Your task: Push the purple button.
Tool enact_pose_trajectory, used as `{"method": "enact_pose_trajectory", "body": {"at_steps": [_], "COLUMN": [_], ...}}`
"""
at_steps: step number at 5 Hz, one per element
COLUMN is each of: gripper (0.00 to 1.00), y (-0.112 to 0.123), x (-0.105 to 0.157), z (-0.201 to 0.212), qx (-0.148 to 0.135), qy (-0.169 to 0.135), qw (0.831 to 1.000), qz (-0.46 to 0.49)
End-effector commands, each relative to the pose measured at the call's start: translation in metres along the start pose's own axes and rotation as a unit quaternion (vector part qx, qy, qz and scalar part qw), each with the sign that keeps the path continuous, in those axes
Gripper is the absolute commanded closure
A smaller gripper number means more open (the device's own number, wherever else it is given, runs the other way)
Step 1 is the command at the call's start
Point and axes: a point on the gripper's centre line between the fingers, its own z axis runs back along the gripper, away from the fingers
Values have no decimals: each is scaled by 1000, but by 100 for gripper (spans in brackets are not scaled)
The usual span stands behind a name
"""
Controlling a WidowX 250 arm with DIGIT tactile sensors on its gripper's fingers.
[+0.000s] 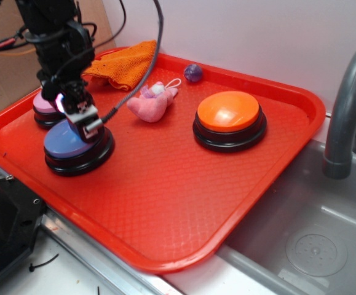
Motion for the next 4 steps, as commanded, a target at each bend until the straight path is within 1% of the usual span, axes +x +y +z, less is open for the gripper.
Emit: {"method": "enact_pose_trajectory", "body": {"at_steps": [1,2,3,4], "gripper": [0,0,0,0], "y": [-5,-2,4,11], "x": [7,10,12,10], "z": [-8,15,38,53], "qx": [6,15,11,14], "qy": [-5,-15,-3,-12], "qw": [1000,1000,1000,1000], "qz": [-13,-11,1,18]}}
